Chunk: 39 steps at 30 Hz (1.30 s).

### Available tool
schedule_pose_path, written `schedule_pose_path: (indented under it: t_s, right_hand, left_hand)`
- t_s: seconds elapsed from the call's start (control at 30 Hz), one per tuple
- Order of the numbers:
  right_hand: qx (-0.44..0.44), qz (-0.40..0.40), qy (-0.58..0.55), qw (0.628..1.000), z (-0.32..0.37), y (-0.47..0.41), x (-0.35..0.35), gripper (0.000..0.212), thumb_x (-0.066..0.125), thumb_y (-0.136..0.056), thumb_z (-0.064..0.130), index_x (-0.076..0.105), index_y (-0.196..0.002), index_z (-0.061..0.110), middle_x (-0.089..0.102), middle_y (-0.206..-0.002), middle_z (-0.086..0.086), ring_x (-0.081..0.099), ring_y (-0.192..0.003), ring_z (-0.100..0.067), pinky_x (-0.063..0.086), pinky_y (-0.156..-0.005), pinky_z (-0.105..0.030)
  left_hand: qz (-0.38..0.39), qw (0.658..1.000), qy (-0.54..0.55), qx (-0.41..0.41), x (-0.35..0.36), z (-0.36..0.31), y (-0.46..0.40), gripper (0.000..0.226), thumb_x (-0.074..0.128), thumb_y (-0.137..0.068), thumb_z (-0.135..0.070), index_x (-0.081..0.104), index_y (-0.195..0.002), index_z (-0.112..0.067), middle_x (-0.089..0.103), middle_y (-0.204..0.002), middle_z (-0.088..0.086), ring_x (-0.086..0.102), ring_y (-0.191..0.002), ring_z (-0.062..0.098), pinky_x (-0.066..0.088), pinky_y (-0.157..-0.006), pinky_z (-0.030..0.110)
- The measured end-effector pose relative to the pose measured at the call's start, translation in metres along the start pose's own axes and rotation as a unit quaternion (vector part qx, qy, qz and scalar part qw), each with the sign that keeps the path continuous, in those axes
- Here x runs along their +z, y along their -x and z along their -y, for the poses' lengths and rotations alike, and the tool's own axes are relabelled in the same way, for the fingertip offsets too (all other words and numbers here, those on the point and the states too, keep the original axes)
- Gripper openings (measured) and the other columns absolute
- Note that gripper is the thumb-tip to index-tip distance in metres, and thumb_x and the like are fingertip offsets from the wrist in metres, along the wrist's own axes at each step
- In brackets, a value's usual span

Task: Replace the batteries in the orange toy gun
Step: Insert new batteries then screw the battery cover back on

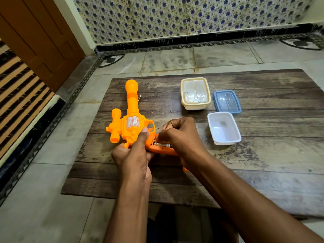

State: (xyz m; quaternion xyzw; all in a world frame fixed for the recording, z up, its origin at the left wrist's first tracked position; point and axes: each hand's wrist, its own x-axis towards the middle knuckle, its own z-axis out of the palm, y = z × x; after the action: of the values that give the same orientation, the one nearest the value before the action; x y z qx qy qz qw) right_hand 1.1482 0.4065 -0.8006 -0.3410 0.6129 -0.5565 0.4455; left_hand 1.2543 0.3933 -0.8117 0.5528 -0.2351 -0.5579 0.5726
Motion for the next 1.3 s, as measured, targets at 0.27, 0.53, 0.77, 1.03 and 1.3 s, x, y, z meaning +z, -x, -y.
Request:
schedule_pose_path:
  t_s: [0.27,0.53,0.77,1.03,1.3]
  right_hand:
    - [-0.090,0.020,0.010,0.996,0.008,-0.004,-0.024,0.023,0.080,-0.078,-0.005,0.063,-0.067,0.006,0.072,-0.084,-0.008,0.070,-0.080,-0.015,0.060,-0.076,-0.035]
    - [-0.147,0.065,0.269,0.950,0.012,0.009,-0.069,0.011,0.079,-0.086,0.020,0.069,-0.090,0.021,0.071,-0.083,0.003,0.070,-0.083,-0.010,0.057,-0.071,-0.031]
    - [-0.152,0.168,0.510,0.830,0.026,0.029,-0.086,0.039,0.080,-0.084,0.026,0.066,-0.121,0.022,0.066,-0.114,0.004,0.061,-0.106,-0.013,0.053,-0.089,-0.029]
    - [-0.129,0.222,0.626,0.736,0.024,0.039,-0.076,0.041,0.076,-0.082,0.015,0.058,-0.117,0.020,0.055,-0.104,-0.002,0.059,-0.103,-0.026,0.055,-0.078,-0.040]
    - [-0.140,0.216,0.628,0.734,0.023,0.040,-0.072,0.029,0.081,-0.083,0.031,0.055,-0.093,0.023,0.048,-0.101,-0.002,0.054,-0.087,-0.022,0.053,-0.070,-0.037]
  left_hand:
    - [0.001,1.000,0.001,-0.017,0.000,-0.004,-0.003,0.017,0.080,-0.085,-0.005,0.071,-0.094,-0.018,0.079,-0.098,0.009,0.079,-0.085,0.023,0.062,-0.056,0.035]
    - [-0.005,1.000,0.004,-0.024,-0.001,-0.008,0.000,0.020,0.080,-0.085,-0.006,0.071,-0.097,-0.019,0.078,-0.095,0.004,0.078,-0.076,0.014,0.059,-0.051,0.030]
    - [-0.006,1.000,-0.011,-0.019,0.001,-0.007,0.002,0.019,0.080,-0.085,-0.008,0.068,-0.092,-0.021,0.077,-0.094,0.000,0.076,-0.083,0.016,0.058,-0.048,0.029]
    - [0.000,1.000,-0.017,-0.009,0.002,-0.005,0.001,0.021,0.081,-0.084,-0.008,0.069,-0.094,-0.022,0.078,-0.096,0.001,0.078,-0.083,0.016,0.060,-0.053,0.031]
    - [0.002,1.000,-0.016,-0.001,0.001,-0.008,0.003,0.022,0.081,-0.085,-0.008,0.068,-0.094,-0.023,0.077,-0.093,-0.001,0.077,-0.078,0.013,0.060,-0.053,0.031]
